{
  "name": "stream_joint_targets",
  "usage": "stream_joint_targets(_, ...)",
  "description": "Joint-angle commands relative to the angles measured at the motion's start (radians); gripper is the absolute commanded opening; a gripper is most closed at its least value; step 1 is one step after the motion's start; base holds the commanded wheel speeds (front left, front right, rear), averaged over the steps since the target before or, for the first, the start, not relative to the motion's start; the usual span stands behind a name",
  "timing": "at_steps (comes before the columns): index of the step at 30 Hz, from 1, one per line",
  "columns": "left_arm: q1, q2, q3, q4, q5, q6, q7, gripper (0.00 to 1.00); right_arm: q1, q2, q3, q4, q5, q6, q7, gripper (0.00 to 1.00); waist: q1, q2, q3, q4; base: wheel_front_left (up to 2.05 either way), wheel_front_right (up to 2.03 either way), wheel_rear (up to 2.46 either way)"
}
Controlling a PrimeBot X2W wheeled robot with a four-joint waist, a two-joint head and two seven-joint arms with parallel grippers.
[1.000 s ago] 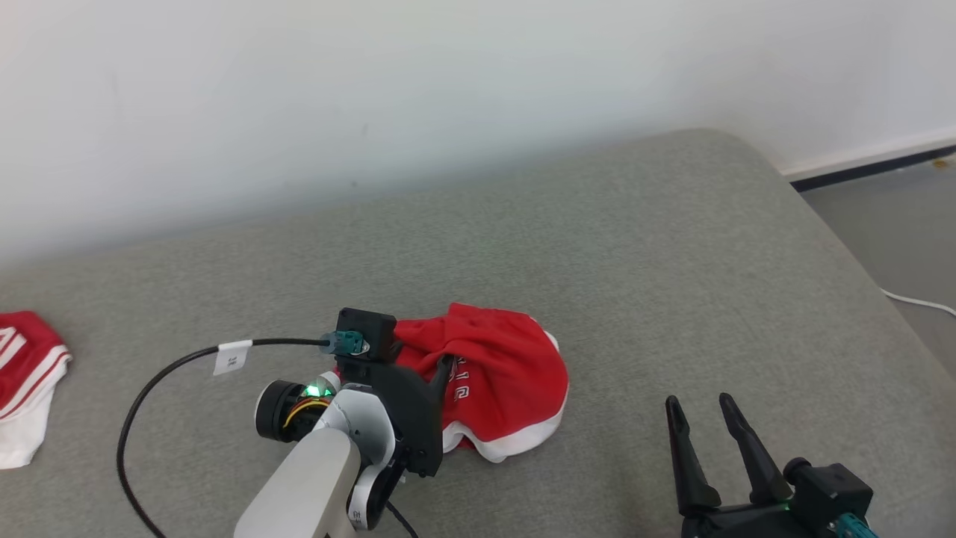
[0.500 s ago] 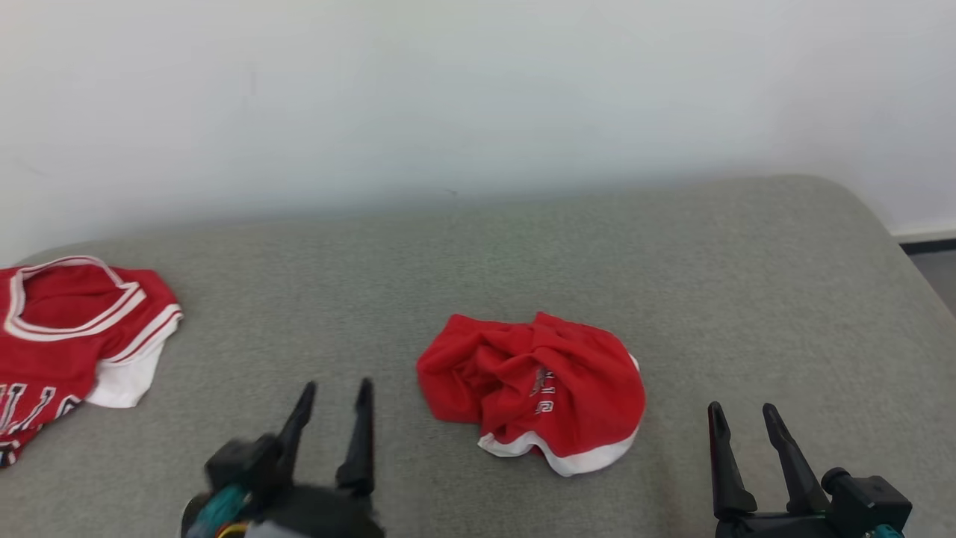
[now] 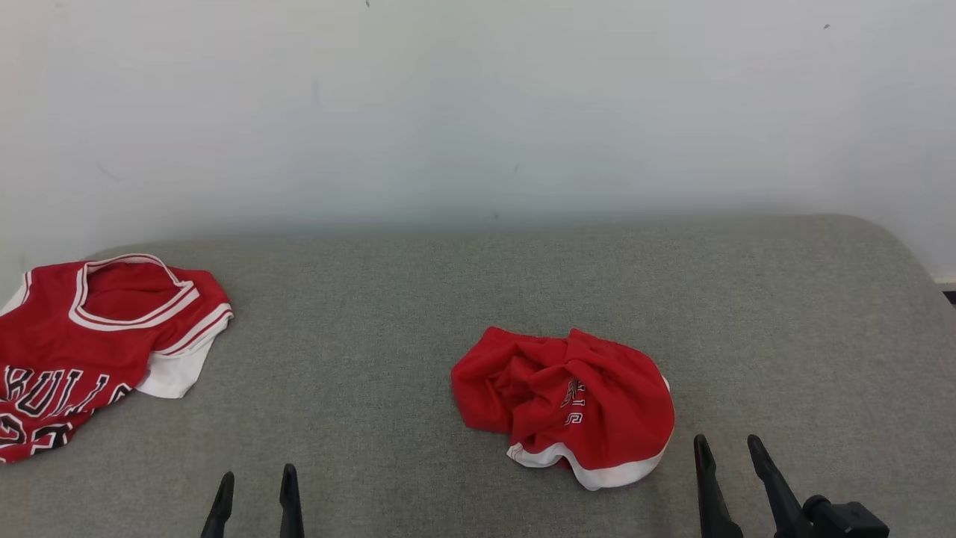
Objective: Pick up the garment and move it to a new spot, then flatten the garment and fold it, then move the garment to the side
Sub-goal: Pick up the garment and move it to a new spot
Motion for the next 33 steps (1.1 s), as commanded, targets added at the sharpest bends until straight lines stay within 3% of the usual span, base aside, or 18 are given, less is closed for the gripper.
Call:
stream_joint_targets(1, 0.032, -0.013, 0.022, -0.012, 0.025, -0.014, -0.003, 1.00, 0.016, 0.002, 0.005, 0.009, -0.008, 0.004, -0.006, 1.00, 0.0001, 0.0000, -0.006, 0.004, 0.00, 0.00, 0.00)
stream_joint_targets(13, 0.107, -0.067, 0.140, 0.013, 0.114, -0.106, -0.004, 1.00, 0.039, 0.001, 0.008, 0.045, -0.025, 0.004, -0.005, 1.00, 0.0001, 0.0000, -0.020, 0.006, 0.00, 0.00, 0.00)
stream_joint_targets(33, 0.074, -0.077, 0.158, 0.046, 0.127, -0.129, -0.004, 1.00, 0.021, 0.001, 0.009, 0.041, -0.019, 0.004, 0.002, 1.00, 0.0001, 0.0000, -0.004, -0.010, 0.00, 0.00, 0.00)
